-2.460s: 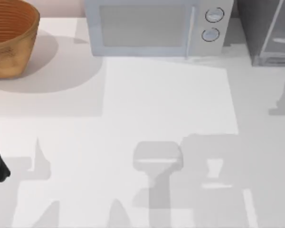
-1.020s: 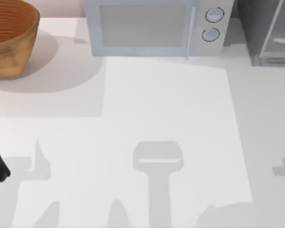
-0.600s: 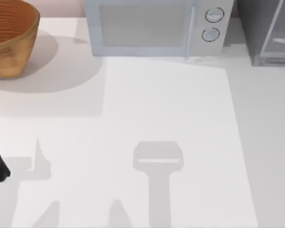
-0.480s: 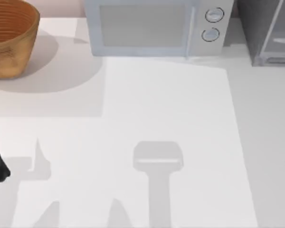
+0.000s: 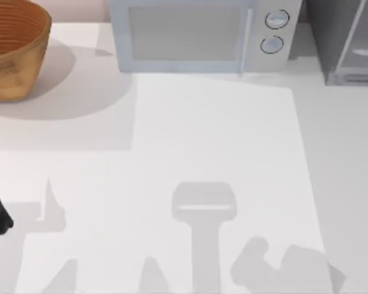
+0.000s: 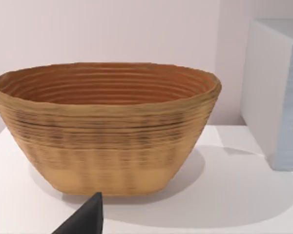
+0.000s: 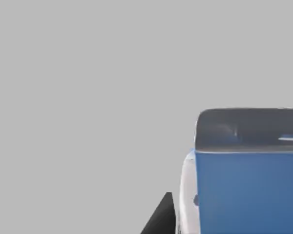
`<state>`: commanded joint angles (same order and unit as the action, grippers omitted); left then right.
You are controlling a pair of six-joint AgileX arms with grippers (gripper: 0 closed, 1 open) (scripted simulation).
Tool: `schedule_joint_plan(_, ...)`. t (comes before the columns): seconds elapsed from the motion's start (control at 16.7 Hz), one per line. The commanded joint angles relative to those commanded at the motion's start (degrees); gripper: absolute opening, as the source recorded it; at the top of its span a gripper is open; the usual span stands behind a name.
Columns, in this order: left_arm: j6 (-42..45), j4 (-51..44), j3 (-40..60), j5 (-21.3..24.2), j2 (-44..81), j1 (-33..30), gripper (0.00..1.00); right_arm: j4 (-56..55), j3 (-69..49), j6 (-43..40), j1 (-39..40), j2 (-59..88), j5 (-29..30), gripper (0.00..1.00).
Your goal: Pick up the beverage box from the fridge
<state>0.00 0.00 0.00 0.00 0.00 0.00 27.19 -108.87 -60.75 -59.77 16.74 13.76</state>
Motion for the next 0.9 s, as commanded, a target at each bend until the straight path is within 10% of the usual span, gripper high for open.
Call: schedule_joint_plan(0.9,0.00,0.00,0.00,0.00,0.00,0.00,1.00,35.16,-130.02,-73.59,-71.84,22.06,17.28,0.00)
